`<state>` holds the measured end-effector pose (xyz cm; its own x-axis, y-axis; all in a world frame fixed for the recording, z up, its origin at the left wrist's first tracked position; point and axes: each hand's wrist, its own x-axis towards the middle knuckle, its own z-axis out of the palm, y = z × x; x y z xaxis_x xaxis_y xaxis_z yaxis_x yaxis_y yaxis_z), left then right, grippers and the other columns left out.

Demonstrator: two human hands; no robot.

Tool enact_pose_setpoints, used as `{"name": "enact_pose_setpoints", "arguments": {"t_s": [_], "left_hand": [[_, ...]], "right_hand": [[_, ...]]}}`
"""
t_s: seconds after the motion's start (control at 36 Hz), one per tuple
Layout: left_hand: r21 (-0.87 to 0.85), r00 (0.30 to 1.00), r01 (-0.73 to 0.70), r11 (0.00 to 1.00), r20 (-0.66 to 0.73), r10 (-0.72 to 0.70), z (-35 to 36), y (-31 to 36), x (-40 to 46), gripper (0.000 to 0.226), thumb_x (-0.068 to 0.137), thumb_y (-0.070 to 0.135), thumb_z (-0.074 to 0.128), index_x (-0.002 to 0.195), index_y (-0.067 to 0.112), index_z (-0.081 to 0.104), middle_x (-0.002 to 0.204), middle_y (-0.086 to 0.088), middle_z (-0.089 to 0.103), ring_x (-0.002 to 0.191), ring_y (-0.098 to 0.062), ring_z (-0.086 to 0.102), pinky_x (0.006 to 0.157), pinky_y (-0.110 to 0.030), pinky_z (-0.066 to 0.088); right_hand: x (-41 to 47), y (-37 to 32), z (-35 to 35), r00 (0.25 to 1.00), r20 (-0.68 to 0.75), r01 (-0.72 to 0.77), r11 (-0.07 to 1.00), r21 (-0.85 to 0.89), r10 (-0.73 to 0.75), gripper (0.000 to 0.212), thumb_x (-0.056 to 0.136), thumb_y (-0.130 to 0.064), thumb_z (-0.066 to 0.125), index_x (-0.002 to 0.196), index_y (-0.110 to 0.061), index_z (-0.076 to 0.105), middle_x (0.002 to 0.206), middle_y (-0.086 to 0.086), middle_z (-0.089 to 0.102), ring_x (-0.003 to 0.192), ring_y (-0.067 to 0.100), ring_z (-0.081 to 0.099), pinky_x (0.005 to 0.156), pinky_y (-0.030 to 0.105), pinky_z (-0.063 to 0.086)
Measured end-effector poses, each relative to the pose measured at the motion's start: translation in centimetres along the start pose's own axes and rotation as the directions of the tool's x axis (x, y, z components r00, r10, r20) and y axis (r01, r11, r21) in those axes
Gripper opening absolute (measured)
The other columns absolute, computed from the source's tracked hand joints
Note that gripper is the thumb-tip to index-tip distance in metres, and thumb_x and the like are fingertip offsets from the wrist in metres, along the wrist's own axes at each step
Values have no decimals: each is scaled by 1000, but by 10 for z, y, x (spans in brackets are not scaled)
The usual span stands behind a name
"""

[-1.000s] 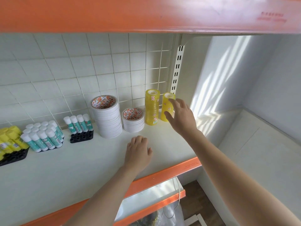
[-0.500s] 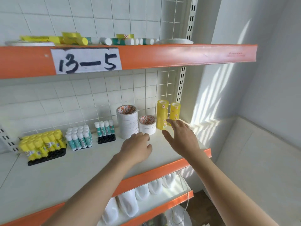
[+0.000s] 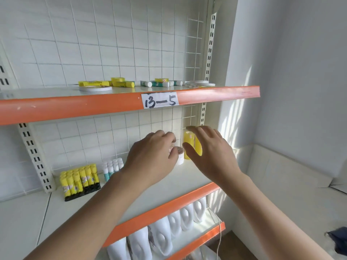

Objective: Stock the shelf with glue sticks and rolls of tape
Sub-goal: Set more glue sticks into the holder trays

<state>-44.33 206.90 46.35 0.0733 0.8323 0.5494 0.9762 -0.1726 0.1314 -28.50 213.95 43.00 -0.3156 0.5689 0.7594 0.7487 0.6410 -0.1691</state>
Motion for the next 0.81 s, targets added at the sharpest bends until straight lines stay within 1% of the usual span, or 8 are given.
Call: {"name": "enact_pose_setpoints", "arguments": {"t_s": [0.14, 0.22, 0.31, 0.44, 0.58, 0.67, 0.72, 0.81], "left_hand": [[28, 991, -50, 998, -122, 53, -54, 2, -1, 25, 96, 37, 42, 116, 28, 55, 113, 13, 57, 107, -11, 51, 79, -30, 44], [52, 978, -71, 996, -192, 80, -79, 0, 8, 20, 94, 35, 44, 106, 27, 58, 103, 11, 58, 100, -14, 53, 77, -32, 45], [125, 976, -43, 991, -205, 68, -97, -6, 24, 17, 94, 35, 46, 103, 27, 58, 99, 10, 56, 96, -14, 53, 71, -30, 40], [218, 983, 32, 975, -185, 9, -113, -19, 56, 21, 95, 34, 43, 108, 27, 58, 106, 8, 57, 100, -16, 53, 74, -31, 40], [299, 989, 89, 950, -139, -49, -111, -33, 93, 19, 95, 33, 42, 100, 24, 58, 97, 8, 56, 89, -15, 50, 69, -30, 35], [385, 994, 102, 917, -83, -76, -103, -39, 118, 22, 96, 33, 41, 105, 23, 58, 103, 5, 56, 94, -18, 52, 71, -31, 37], [427, 995, 104, 898, -34, -99, -97, -42, 138, 24, 96, 32, 41, 111, 22, 57, 109, 2, 56, 102, -21, 52, 74, -32, 37], [474, 993, 83, 877, 32, -111, -84, -51, 171, 25, 95, 28, 42, 112, 18, 57, 111, -1, 56, 102, -24, 53, 73, -32, 38]], "right_hand": [[19, -23, -28, 994, -101, 44, 999, -2, -44, 43, 90, -48, 42, 123, -24, 58, 110, -2, 61, 98, 23, 57, 74, 33, 48], [36, -27, -39, 989, -132, 62, 998, 3, -61, 42, 91, -46, 41, 124, -25, 56, 114, -2, 60, 102, 24, 57, 74, 35, 50], [55, -29, -47, 985, -153, 86, 996, 5, -84, 43, 92, -47, 40, 125, -25, 56, 118, -2, 59, 109, 24, 55, 78, 37, 50], [96, -22, -50, 974, -181, 143, 989, 28, -136, 34, 95, -36, 54, 126, -22, 57, 119, 1, 60, 109, 25, 56, 80, 35, 47], [140, -3, -39, 988, -65, 140, 990, 2, -140, 38, 98, -41, 48, 132, -25, 52, 126, 0, 56, 115, 22, 52, 79, 29, 38], [168, 11, -26, 990, 13, 139, 990, 23, -139, 39, 98, -43, 46, 134, -28, 50, 128, 0, 54, 112, 22, 55, 78, 30, 40], [189, 19, -15, 985, 89, 143, 986, 85, -151, 39, 98, -43, 47, 133, -27, 50, 129, 1, 53, 112, 22, 55, 84, 33, 45], [224, 31, 3, 947, 254, 178, 979, 97, -198, 42, 97, -43, 48, 136, -27, 49, 136, 2, 49, 119, 22, 52, 97, 39, 44]]}}
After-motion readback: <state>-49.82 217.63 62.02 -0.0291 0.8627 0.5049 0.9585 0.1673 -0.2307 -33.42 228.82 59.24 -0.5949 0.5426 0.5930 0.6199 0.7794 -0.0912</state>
